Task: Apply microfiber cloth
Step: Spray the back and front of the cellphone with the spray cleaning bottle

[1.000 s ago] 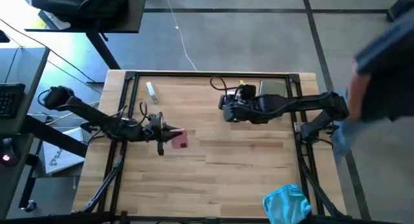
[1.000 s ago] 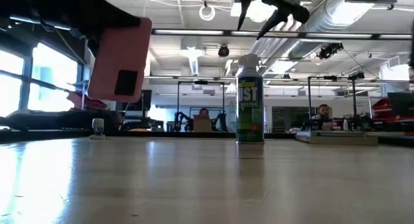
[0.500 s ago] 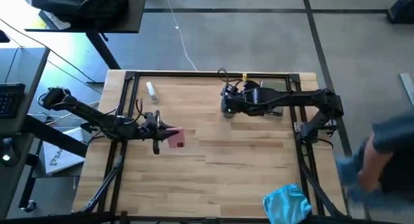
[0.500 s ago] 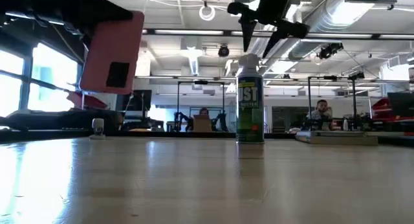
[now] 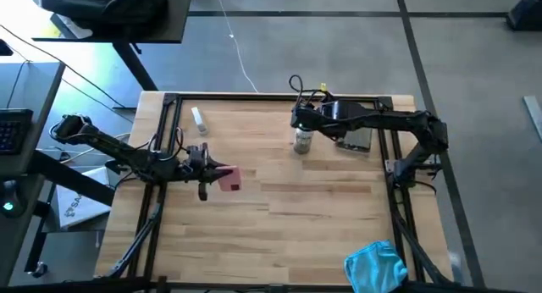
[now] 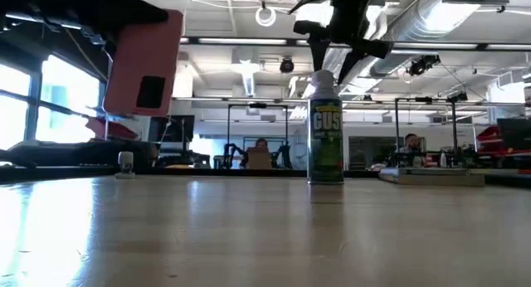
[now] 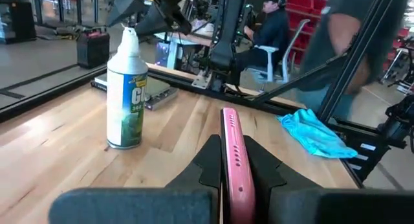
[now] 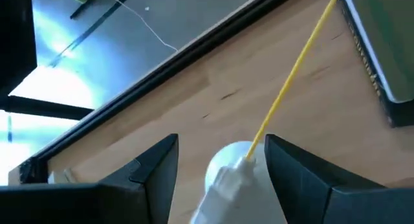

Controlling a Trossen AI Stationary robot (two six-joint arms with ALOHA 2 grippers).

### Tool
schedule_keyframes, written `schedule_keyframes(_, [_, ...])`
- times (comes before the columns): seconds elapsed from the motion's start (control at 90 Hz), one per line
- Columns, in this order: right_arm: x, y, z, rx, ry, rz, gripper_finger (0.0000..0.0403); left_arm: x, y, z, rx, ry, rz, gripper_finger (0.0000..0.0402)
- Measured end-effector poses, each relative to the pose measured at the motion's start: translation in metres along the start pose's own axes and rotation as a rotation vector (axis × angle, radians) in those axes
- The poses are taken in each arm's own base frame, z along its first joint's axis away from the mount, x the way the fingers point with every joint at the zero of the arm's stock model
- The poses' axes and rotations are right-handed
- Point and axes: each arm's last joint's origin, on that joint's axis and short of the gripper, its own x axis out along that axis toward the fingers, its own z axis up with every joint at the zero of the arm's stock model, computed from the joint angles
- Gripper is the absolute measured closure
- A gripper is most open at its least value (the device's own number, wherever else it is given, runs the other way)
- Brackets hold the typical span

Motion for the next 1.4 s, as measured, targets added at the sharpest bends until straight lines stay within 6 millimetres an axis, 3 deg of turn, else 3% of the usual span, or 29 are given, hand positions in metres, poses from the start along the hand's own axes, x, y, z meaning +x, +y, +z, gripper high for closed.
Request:
schedule_keyframes(0.356, [0.004,0.006,0.002,-0.101,0.135,0.019,0.0206,0.000,0.000,0.000,-0.001,0.001,-0.001,0.0394])
schedule_keyframes(0.633, [-0.002,0.002,-0.007,-0.148,0.110,0.014,0.0211,0.000,0.000,-0.001,-0.004,0.011,0.002,0.0392])
schedule_keyframes(1.167, [-0.005,0.001,-0.011,-0.257,0.081,0.033,0.0350,0.000,0.001,-0.002,0.000,0.013,0.013,0.0392])
schedule_keyframes(1.4, [-0.005,0.000,-0.011,-0.402,0.078,0.027,0.0368,0.000,0.001,-0.002,0.000,0.014,0.014,0.0391])
